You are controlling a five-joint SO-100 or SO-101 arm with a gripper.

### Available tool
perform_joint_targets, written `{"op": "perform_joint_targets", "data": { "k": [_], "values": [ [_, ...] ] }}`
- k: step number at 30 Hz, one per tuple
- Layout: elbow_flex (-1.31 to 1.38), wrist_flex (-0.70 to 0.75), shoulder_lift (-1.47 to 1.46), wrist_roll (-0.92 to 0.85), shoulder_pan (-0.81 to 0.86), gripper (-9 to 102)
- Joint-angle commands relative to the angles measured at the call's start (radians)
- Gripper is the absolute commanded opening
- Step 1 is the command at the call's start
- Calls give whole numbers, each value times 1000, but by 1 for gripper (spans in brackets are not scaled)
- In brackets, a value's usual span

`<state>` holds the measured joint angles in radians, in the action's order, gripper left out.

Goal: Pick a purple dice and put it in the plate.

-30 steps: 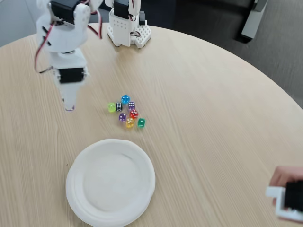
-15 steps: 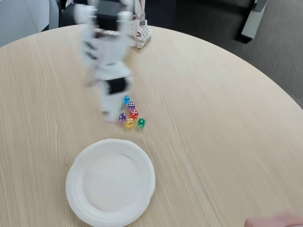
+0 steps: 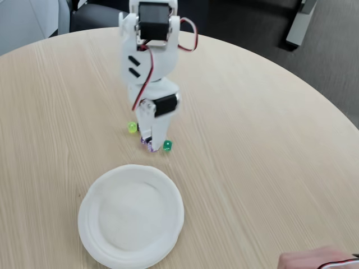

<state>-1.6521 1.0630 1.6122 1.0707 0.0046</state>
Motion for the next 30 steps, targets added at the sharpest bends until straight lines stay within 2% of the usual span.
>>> {"op": "perform_joint_targets", "data": {
  "k": [1, 14, 22, 30],
  "values": [
    [6, -17, -11, 0, -3, 0],
    [20, -18, -118, -26, 0, 0],
    [21, -23, -118, -80, 94, 0],
    [23, -132, -218, -84, 133, 0]
  ]
}}
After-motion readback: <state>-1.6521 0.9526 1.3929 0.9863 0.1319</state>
